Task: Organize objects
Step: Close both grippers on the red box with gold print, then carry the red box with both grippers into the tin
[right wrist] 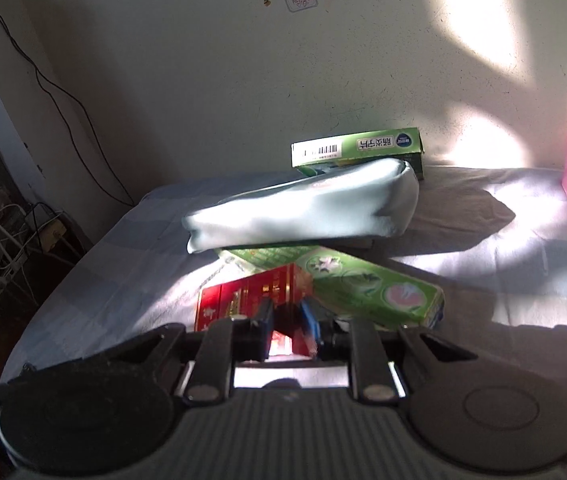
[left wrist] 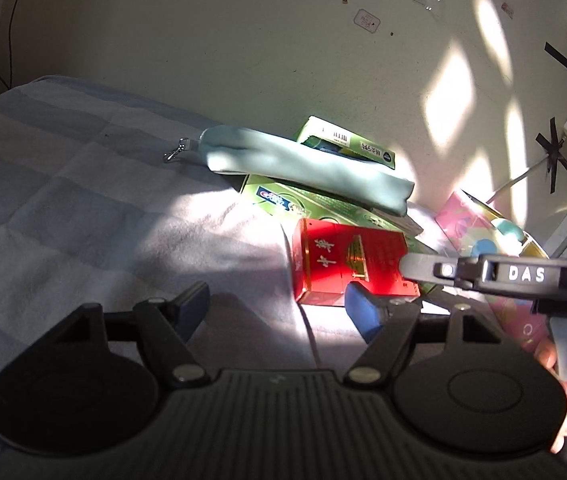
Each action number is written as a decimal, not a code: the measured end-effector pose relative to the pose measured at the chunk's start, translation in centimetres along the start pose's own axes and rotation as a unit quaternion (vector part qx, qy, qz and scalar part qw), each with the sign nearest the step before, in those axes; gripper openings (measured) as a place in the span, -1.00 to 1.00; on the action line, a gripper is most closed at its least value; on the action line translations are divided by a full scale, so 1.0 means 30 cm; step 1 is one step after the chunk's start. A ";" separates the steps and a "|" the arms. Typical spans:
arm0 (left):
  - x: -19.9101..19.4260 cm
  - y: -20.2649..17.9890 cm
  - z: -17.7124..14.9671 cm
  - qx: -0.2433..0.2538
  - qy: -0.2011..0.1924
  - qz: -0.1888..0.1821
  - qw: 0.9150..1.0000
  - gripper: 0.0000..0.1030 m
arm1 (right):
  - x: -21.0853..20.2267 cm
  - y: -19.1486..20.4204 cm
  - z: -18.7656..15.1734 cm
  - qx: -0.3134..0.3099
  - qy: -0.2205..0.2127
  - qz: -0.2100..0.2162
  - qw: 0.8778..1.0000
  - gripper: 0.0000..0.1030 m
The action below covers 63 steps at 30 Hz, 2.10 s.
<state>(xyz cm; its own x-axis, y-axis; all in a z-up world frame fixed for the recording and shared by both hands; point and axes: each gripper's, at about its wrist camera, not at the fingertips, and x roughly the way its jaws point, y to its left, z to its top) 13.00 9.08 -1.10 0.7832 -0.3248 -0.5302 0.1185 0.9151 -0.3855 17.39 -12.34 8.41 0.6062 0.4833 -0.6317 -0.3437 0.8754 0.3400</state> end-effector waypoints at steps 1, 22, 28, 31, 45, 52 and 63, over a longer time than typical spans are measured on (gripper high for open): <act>0.001 0.001 0.005 -0.006 0.001 -0.008 1.000 0.48 | -0.017 0.008 -0.032 -0.012 0.000 -0.005 1.000 -0.65; 0.073 -0.198 -0.016 0.048 0.069 -0.039 0.996 -0.07 | -0.068 0.070 -0.175 -0.136 -0.008 -0.050 0.989 -0.06; 0.049 -0.409 -0.108 0.080 0.097 -0.098 0.987 -0.07 | -0.322 -0.029 -0.311 -0.142 -0.049 -0.103 0.983 -0.06; 0.042 -0.590 -0.071 0.122 0.073 -0.134 0.981 -0.06 | -0.455 -0.084 -0.299 -0.141 -0.099 -0.141 0.975 -0.06; 0.324 -1.195 -0.038 0.215 0.107 -0.174 0.955 -0.05 | -0.694 -0.600 -0.142 -0.064 -0.124 -0.222 0.965 -0.06; 0.473 -1.414 -0.083 0.260 0.117 -0.193 0.939 -0.03 | -0.745 -0.830 -0.130 0.001 -0.132 -0.257 0.957 -0.05; 0.536 -1.469 -0.122 0.280 0.116 -0.183 0.935 0.17 | -0.730 -0.896 -0.150 0.033 -0.140 -0.271 0.952 0.16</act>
<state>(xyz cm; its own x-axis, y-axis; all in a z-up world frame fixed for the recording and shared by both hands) 18.13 -37.35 4.59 0.4816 -0.6238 -0.6156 0.7043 0.6935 -0.1517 10.12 -46.50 9.98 0.8526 -0.0632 -0.5187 0.1138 0.9913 0.0662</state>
